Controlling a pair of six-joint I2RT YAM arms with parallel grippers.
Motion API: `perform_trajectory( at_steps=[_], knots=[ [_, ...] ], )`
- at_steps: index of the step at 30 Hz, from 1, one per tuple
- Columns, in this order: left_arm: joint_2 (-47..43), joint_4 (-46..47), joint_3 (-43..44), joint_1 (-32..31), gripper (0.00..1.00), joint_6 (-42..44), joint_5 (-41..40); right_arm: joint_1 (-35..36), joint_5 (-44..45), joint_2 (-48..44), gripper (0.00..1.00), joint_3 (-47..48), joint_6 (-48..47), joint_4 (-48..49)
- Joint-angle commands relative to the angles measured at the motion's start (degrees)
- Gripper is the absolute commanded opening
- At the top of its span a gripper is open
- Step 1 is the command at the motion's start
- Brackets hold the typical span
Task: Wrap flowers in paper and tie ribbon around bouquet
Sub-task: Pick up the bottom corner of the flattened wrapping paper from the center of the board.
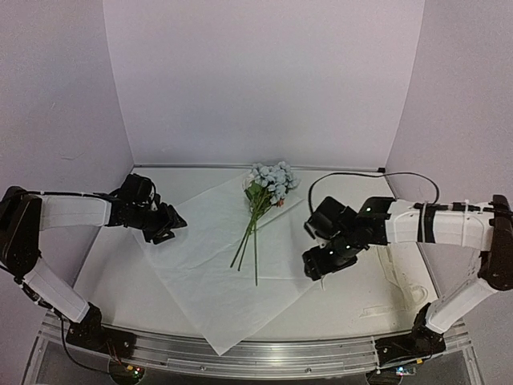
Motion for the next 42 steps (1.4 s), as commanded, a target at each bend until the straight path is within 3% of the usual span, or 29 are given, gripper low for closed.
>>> perform_trajectory(
  at_steps=[1,6,14,23,29,34,38,42],
  knots=[
    [-2.6,-7.8,6.5,2.1,0.59,6.0,-3.2,12.3,-5.0,8.7,0.74,9.4,-10.2,3.0],
    [-3.2,-12.0,9.9,8.0,0.59,8.8,-2.0,22.2,-4.7,20.0,0.75,20.3,-13.5,3.1],
    [-4.1,-15.9,15.1,15.1,0.6,12.6,-0.4,30.3,-6.2,31.3,0.78,30.3,-15.0,2.5],
    [-3.7,-16.1,14.5,15.9,0.6,13.9,-0.6,33.3,-5.4,38.4,0.82,36.2,-15.5,0.5],
    [-4.5,-16.4,14.7,15.8,0.6,14.3,-0.7,33.3,-5.4,42.3,0.78,37.7,-15.3,-0.1],
    [-4.3,-16.6,15.4,15.8,0.6,14.6,-0.5,33.4,-4.1,42.1,0.64,36.7,-15.6,-0.1],
    [-4.3,-15.9,14.9,15.8,0.59,14.4,0.4,33.2,-3.4,40.7,0.35,36.4,-16.3,-0.1],
    [-4.8,-15.6,14.2,15.8,0.59,14.2,1.1,32.6,-3.7,39.5,0.15,36.3,-16.4,-0.2]
  ],
)
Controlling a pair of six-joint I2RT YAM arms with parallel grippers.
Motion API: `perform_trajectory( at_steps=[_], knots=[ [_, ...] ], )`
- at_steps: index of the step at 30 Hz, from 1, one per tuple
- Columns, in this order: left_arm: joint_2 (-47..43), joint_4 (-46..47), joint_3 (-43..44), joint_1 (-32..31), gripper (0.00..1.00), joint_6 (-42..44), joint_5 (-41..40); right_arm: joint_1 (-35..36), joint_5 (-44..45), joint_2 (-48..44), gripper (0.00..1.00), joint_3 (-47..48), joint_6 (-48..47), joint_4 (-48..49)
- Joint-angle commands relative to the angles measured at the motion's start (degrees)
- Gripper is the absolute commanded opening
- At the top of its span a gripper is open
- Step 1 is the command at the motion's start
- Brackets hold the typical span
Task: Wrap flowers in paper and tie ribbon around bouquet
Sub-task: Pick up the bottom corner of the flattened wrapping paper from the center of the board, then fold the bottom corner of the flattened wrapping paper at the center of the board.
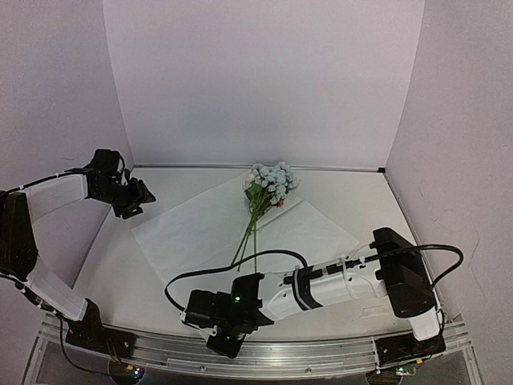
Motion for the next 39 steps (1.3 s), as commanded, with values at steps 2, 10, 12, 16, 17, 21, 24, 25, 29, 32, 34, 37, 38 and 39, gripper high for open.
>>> perform_trajectory(
  at_steps=[2,10,12,16,17,21,24,25,29,32,34,37,38,39],
  knots=[
    [-2.9,0.6,0.9,0.3,0.59,0.6,1.5,-1.7,2.4,-2.3,0.06,-0.1,-0.3,-2.2],
    [-6.9,0.1,-1.4,0.3,0.59,-0.1,3.2,-4.2,-1.9,-8.0,0.0,2.6,-0.1,-5.6],
    [-8.4,-0.4,-1.5,0.3,0.59,-0.1,2.7,-5.9,-1.9,-8.7,0.0,4.6,-1.0,-7.6],
    [-10.2,-0.6,-1.7,0.2,0.59,-0.2,4.3,-12.6,-4.6,-8.9,0.0,7.8,-3.6,-10.8],
    [-10.5,-0.6,-2.1,0.1,0.58,-0.3,5.1,-14.0,-3.9,-8.7,0.0,9.0,-5.7,-11.8],
    [-12.7,1.9,-5.4,-1.8,0.55,-1.0,8.2,-18.7,0.6,-5.8,0.0,15.3,-16.0,-14.9],
    [-13.7,4.6,-8.5,-5.6,0.52,-1.6,8.1,-22.0,4.3,-1.3,0.0,21.4,-21.6,-15.4],
    [-13.6,5.8,-9.3,-6.8,0.52,-1.8,8.1,-23.0,5.6,0.1,0.0,23.5,-23.2,-15.5],
    [-12.2,12.4,-12.6,-11.4,0.5,-3.2,10.3,-27.4,7.9,6.8,0.0,32.7,-27.5,-15.0],
    [-9.6,13.7,-12.0,-13.7,0.5,-2.6,10.1,-28.6,10.0,11.1,0.0,33.6,-33.1,-8.9],
    [-8.4,13.7,-11.5,-14.6,0.49,-1.9,9.6,-28.8,12.8,13.4,0.0,32.4,-37.7,-2.5],
    [-7.1,13.6,-11.1,-15.7,0.49,-1.0,9.4,-29.6,16.7,17.4,0.0,33.1,-42.0,2.8],
    [-6.6,13.6,-11.1,-16.2,0.49,-0.8,9.6,-30.0,17.6,18.4,0.0,33.8,-42.8,3.4],
    [-6.3,13.7,-11.1,-17.0,0.49,-0.8,9.5,-30.3,18.5,19.2,0.0,34.2,-43.0,4.0]
  ],
)
